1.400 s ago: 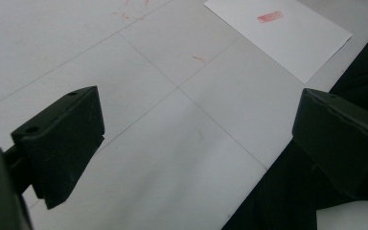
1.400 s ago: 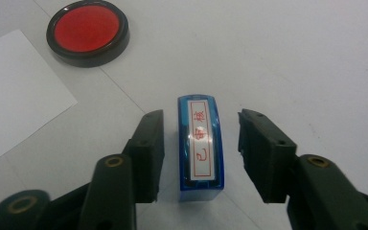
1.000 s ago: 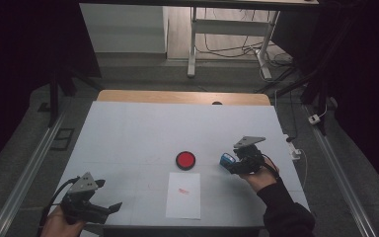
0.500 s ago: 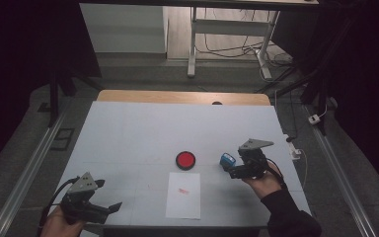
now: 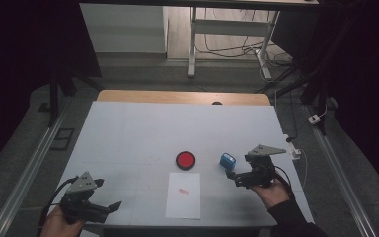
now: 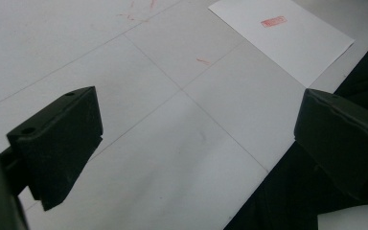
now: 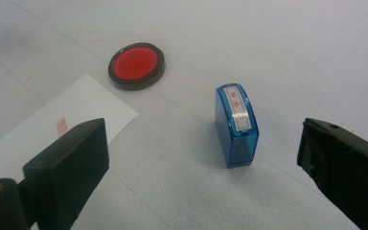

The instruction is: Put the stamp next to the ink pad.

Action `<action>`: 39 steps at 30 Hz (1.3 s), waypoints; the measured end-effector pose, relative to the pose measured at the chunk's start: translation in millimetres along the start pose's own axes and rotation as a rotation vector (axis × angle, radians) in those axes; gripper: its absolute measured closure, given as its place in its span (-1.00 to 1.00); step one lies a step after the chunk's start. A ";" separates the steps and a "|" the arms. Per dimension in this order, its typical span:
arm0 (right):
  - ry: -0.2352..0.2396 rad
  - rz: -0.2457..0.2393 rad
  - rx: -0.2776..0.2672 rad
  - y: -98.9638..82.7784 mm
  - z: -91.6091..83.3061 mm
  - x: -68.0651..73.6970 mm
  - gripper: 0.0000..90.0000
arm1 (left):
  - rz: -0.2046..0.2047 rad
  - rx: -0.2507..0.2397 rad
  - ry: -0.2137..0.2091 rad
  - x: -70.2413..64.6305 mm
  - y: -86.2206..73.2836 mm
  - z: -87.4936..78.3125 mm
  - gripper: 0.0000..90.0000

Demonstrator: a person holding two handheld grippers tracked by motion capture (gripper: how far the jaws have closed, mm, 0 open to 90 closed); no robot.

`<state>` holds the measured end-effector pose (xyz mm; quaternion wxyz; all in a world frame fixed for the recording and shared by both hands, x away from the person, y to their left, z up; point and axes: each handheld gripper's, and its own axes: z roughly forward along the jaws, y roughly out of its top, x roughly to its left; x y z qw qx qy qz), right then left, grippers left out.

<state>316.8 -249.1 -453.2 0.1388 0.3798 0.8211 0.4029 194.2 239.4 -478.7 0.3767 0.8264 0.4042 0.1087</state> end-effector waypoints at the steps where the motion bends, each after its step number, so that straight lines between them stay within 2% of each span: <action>1: -0.003 0.000 -0.004 -1.0 -1.9 0.5 -0.93 | -0.001 0.000 0.000 0.1 0.0 0.0 -0.93; 10: -0.018 -0.016 -0.043 -10.6 -18.4 7.2 -1.00 | -0.007 -0.001 0.002 0.7 -0.2 -0.3 -0.95; 17: -0.069 -0.012 -0.056 -21.2 -32.4 12.8 -1.00 | -0.010 0.000 0.003 0.8 -0.1 -0.2 -0.95; 25: -0.120 -0.006 -0.045 -34.5 -49.3 15.7 -1.00 | -0.012 -0.001 0.003 1.0 -0.2 -0.2 -0.95; 34: -0.136 0.038 -0.012 -50.7 -64.0 14.6 -1.00 | -0.012 -0.001 0.003 0.9 -0.2 -0.3 -0.95; 39: -0.143 0.043 0.008 -57.8 -69.1 17.3 -1.00 | -0.013 -0.002 0.005 1.0 -0.8 -0.7 -0.95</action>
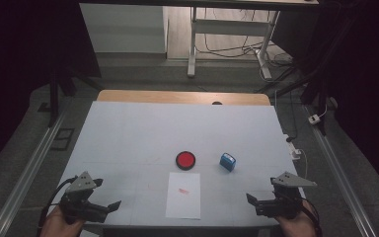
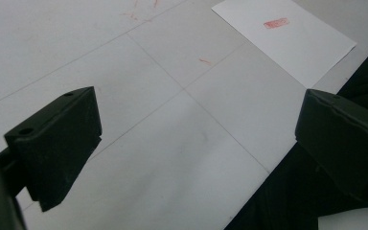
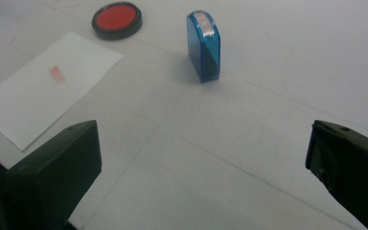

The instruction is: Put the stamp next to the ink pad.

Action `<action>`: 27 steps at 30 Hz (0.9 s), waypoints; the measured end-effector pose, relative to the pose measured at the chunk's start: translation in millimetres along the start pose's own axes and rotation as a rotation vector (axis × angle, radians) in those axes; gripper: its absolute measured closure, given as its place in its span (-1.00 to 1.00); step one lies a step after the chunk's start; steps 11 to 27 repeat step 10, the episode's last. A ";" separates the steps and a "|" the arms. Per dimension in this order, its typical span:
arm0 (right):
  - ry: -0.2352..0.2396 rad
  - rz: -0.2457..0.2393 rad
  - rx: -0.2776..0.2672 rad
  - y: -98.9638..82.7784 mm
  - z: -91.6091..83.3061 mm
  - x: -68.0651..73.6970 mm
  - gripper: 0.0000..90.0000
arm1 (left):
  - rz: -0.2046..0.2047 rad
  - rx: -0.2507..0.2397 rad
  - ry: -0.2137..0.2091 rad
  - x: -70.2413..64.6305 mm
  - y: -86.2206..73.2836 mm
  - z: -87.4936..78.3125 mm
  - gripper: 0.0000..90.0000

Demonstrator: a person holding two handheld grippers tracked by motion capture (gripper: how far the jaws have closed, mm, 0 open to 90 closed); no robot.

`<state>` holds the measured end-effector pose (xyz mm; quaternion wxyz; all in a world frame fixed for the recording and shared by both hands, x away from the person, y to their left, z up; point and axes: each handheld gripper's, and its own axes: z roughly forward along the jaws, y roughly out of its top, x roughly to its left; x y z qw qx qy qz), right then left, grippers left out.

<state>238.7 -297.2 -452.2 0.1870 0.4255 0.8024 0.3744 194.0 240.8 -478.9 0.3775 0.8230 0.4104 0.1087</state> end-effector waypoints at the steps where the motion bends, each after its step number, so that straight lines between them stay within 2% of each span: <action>1: 0.000 0.002 0.009 -1.3 -0.4 0.6 -1.00 | -0.001 -0.001 0.000 -0.1 -0.2 -0.1 -0.95; 8: 0.005 0.014 0.029 -3.2 -2.0 0.5 -1.00 | -0.001 0.003 0.001 -0.1 -0.3 0.0 -0.95; 27: 0.006 0.015 0.030 -3.3 -1.7 -0.3 -1.00 | -0.001 0.001 -0.001 -0.1 0.3 0.1 -0.95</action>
